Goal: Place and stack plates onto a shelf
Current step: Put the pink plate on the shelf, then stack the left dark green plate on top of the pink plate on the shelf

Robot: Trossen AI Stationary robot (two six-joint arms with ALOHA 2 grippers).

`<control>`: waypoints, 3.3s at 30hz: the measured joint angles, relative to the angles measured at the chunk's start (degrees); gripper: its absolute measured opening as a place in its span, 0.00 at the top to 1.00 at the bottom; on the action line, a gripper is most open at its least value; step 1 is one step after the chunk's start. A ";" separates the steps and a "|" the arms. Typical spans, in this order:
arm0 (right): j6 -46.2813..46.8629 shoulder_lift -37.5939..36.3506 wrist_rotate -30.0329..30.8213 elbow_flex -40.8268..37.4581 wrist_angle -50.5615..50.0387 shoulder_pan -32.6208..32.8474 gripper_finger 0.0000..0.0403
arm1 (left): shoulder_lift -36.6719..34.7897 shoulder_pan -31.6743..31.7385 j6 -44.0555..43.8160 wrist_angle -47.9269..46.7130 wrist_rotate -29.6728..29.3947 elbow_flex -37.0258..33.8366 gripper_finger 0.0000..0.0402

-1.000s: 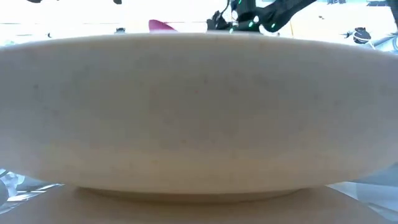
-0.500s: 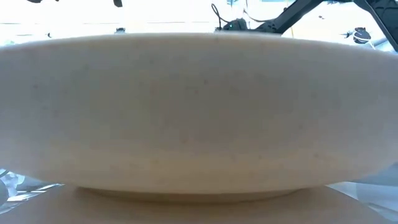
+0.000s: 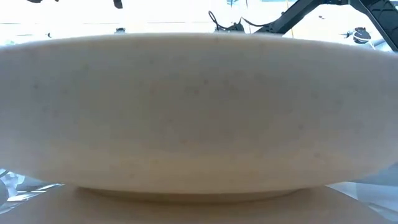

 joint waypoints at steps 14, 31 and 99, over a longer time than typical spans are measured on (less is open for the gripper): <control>0.59 -5.16 0.77 -0.04 -2.01 0.15 0.85 | 0.00 0.02 -2.83 -1.82 -0.02 0.00 0.56; -3.64 -30.95 -9.05 -16.55 -7.96 7.70 0.85 | 9.40 -0.30 -4.32 1.98 -0.02 -0.02 0.56; 5.66 -71.03 -8.90 -56.66 1.54 18.95 0.85 | 26.08 -17.69 -22.28 -44.66 15.07 9.64 0.56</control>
